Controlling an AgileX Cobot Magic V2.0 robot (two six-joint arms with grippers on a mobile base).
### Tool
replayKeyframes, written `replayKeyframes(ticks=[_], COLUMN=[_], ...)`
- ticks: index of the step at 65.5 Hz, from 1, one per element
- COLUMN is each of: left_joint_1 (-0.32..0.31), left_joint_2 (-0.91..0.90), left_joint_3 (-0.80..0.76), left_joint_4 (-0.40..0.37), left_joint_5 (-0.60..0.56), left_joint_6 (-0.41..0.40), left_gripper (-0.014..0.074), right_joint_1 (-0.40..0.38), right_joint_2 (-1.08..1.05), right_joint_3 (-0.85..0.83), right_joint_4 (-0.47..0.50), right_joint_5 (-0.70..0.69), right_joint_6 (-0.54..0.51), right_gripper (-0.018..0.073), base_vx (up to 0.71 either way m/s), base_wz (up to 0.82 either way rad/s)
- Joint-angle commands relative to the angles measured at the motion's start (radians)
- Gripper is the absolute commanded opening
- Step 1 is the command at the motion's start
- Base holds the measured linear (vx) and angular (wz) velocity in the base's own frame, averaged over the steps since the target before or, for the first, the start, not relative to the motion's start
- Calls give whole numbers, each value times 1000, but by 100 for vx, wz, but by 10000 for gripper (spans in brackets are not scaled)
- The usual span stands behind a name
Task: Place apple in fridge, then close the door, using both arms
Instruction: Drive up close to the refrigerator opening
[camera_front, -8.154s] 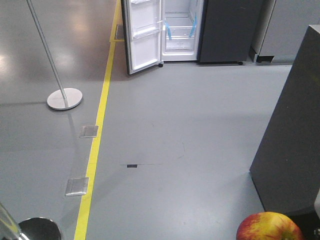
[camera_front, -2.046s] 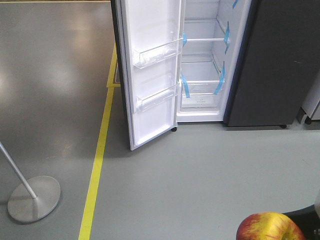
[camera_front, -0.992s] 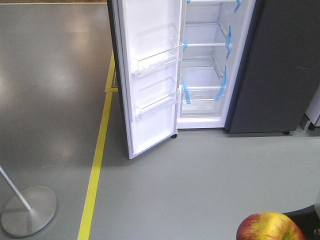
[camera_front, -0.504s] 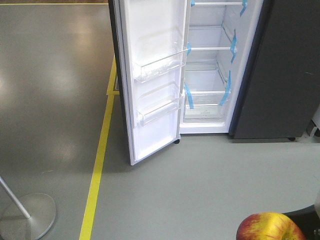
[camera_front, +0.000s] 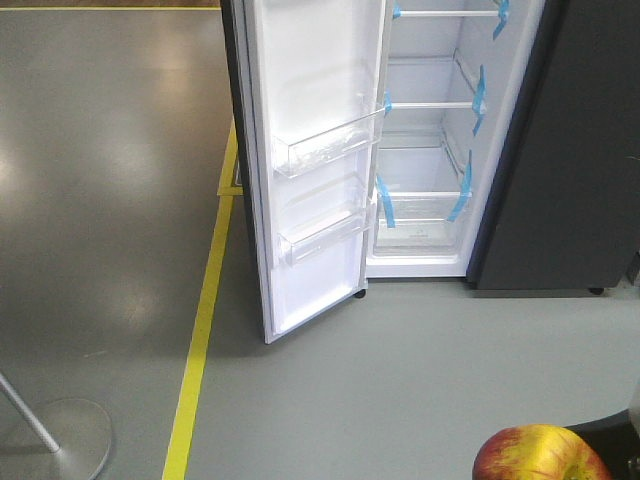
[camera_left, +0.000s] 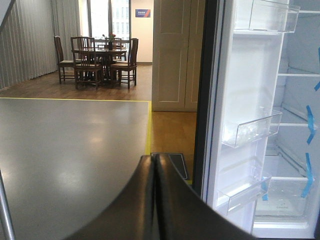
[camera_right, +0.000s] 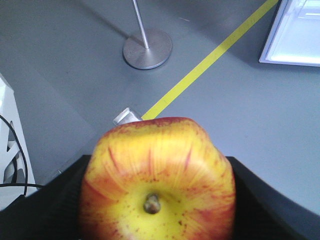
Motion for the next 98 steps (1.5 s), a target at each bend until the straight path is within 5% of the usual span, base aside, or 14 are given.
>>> replayKeyframes(ticks=[1, 98], left_joint_1=[3, 3], left_joint_2=[-16, -16], left_joint_3=[30, 30], left_joint_4=[-1, -1], left_joint_5=[-74, -74], left_joint_6=[-7, -7], left_gripper=[-6, -6], right_joint_1=[-2, -2], right_joint_2=[-1, -1], right_joint_3=[-27, -27], right_joint_4=[18, 18], right_joint_5=[-59, -58], right_joint_6=[-8, -8], right_gripper=[67, 67], base_vx=[7, 7], base_wz=[2, 0])
